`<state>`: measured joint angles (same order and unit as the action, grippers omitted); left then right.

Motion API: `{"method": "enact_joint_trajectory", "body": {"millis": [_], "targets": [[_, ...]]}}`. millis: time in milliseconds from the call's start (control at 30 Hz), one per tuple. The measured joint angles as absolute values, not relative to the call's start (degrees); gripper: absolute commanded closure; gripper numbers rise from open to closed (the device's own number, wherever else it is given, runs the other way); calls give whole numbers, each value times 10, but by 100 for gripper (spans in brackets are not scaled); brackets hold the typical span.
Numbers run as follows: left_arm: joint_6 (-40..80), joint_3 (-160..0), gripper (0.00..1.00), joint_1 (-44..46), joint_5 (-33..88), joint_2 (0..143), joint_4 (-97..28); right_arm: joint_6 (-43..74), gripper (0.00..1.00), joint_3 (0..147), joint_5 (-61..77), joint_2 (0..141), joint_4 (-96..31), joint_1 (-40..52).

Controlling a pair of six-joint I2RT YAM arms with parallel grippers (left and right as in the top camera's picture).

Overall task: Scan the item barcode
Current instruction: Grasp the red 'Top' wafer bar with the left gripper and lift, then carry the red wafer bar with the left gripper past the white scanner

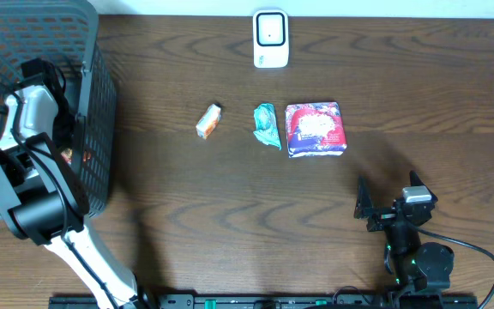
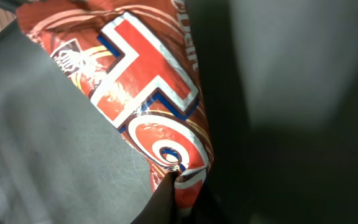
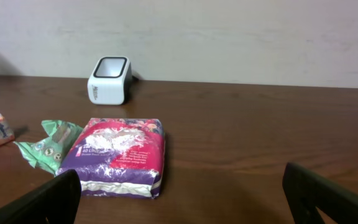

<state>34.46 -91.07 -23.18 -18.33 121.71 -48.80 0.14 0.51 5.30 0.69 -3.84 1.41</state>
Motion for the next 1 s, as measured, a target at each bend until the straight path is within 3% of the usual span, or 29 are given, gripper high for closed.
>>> {"method": "enact_joint_trajectory", "body": {"millis": [167,333,567,733,1000], "targets": [[332,-911,93,-232,-172,1159,-465,1,1,5,53,7,-39,14],[328,-915,93,-232,-148,992,-406,1,1,5,53,7,-38,14],[328,-931,93,-218,30,783,-331,1,1,5,53,7,-38,14],[315,-932,92,-112,150,731,-307,1,1,5,53,7,-38,14],[178,-922,92,117,191,804,-331,1,1,5,53,7,-38,14]]}}
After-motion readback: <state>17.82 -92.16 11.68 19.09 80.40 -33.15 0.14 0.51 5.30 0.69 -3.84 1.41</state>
